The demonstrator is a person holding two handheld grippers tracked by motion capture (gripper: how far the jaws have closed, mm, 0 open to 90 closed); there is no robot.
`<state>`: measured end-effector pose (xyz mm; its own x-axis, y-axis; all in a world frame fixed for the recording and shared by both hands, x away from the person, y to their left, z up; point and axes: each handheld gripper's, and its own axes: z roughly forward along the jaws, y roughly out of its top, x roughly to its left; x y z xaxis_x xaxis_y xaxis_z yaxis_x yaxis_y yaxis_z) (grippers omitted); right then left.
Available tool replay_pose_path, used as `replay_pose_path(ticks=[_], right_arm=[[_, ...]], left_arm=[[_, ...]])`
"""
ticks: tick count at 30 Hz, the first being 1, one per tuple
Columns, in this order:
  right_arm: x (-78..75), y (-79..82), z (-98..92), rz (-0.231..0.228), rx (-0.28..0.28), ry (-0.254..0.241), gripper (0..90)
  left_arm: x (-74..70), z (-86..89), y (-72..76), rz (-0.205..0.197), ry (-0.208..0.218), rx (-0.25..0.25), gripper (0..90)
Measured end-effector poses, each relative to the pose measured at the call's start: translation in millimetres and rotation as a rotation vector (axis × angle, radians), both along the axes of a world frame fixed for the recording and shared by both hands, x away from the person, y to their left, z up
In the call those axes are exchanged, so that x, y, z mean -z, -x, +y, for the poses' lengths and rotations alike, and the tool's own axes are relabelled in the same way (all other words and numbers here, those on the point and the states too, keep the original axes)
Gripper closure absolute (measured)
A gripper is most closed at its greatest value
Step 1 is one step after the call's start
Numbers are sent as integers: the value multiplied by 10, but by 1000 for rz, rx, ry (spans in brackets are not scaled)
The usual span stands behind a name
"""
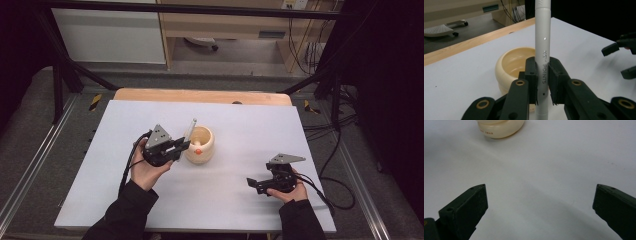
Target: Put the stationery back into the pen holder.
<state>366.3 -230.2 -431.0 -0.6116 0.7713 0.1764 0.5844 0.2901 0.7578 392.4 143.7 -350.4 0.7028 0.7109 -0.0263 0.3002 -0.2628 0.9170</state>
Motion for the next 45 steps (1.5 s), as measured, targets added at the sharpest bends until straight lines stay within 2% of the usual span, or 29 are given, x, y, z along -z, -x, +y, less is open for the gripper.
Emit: replay_pose_path(ticks=[13,22,33,37,40,45], right_arm=[[0,5,-14,-2,5,-1,7],[8,2,-35,0,2,2,7],[18,3,-29,6,-11,5,7],[16,2,-31,6,-9,7,7],[20,0,-30,3,-11,7,7],[19,1,-32,5,-15,10,7]], left_arm=[[-142,-185,-205,1,54,-35,785],[-180,-298,-353,3,63,-53,785],[-89,-440,-532,15,67,-63,785],[-28,-470,-590,21,60,-68,785],[15,-482,-625,11,47,-73,785],[115,-497,-661,31,50,-70,785]])
